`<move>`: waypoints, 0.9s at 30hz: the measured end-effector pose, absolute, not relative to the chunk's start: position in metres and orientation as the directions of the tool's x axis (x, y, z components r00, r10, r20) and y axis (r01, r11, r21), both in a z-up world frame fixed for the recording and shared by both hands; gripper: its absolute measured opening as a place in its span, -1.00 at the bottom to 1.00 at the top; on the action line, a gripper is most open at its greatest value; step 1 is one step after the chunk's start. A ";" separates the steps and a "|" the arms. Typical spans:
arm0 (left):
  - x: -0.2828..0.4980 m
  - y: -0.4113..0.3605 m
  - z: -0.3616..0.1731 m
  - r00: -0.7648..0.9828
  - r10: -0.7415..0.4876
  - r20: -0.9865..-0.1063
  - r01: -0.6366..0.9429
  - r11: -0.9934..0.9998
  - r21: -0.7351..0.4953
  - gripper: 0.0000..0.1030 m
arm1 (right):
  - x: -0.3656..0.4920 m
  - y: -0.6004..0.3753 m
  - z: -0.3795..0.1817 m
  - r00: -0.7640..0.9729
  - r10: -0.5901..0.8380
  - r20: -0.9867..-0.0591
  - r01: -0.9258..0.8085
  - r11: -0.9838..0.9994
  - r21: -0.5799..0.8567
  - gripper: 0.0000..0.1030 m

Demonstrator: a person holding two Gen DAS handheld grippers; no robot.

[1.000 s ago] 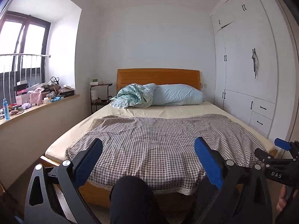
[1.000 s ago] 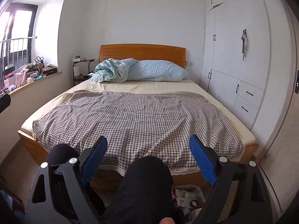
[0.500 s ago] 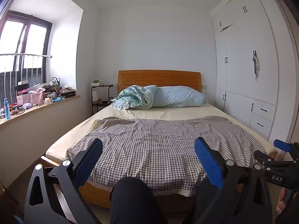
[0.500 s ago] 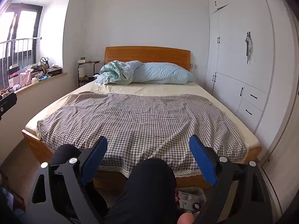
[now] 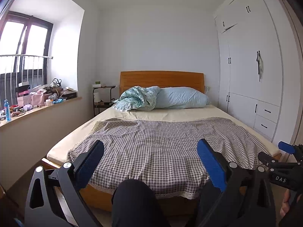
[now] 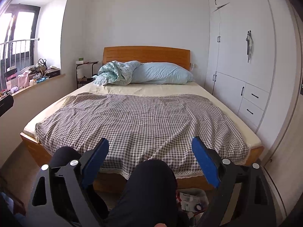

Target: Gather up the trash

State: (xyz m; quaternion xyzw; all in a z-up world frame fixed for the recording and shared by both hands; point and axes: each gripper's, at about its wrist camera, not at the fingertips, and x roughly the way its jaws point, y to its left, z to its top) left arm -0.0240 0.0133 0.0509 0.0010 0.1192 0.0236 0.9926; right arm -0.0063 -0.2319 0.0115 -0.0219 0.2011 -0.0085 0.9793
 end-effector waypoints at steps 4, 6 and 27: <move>-0.025 0.013 0.050 0.971 0.049 -0.233 -0.049 0.999 0.009 0.85 | -0.005 -0.231 0.012 0.918 -0.022 -0.396 0.003 0.999 -0.049 0.66; -0.026 0.013 0.050 0.972 0.046 -0.232 -0.045 0.999 0.010 0.85 | -0.005 -0.230 0.012 0.917 -0.018 -0.398 -0.001 0.999 -0.049 0.66; -0.025 0.013 0.050 0.972 0.048 -0.232 -0.045 0.999 0.017 0.85 | -0.004 -0.234 0.012 0.913 -0.014 -0.408 -0.006 0.999 -0.046 0.66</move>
